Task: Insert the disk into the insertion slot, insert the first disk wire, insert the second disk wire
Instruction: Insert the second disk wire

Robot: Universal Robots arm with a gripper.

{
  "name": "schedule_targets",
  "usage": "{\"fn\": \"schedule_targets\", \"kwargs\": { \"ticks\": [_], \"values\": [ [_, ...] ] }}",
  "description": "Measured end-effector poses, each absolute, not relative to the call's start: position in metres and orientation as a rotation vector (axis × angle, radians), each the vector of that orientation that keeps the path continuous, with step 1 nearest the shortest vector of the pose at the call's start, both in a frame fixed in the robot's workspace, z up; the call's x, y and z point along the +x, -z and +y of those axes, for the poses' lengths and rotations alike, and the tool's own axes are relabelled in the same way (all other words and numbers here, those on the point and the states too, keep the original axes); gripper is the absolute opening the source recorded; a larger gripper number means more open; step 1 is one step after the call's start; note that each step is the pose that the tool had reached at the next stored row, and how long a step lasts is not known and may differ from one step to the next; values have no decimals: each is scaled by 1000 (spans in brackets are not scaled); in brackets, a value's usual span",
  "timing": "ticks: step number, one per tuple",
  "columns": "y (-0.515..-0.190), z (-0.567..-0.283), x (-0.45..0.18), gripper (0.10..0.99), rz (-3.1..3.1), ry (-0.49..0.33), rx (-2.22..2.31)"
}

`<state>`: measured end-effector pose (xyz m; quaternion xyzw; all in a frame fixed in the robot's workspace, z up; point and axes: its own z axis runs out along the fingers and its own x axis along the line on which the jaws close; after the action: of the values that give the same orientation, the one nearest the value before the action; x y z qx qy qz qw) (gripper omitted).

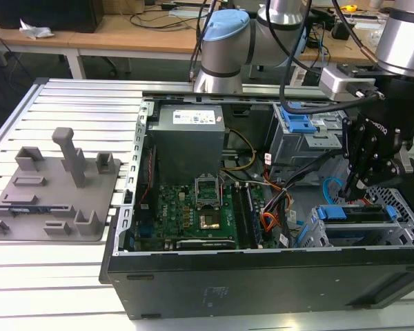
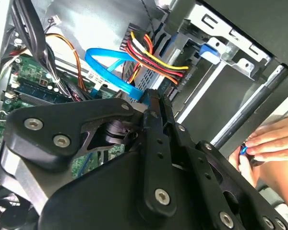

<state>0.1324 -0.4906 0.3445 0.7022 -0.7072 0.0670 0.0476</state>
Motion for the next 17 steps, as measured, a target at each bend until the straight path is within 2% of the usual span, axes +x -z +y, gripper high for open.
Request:
{"fn": "schedule_targets", "kwargs": {
  "ticks": [2,11,17],
  "values": [
    [-347,-491,132,161,-2185,-166,2152],
    [-352,-510,143,161,-2189,-97,2154],
    [-352,-511,143,161,-2191,-94,2156]
  ]
}}
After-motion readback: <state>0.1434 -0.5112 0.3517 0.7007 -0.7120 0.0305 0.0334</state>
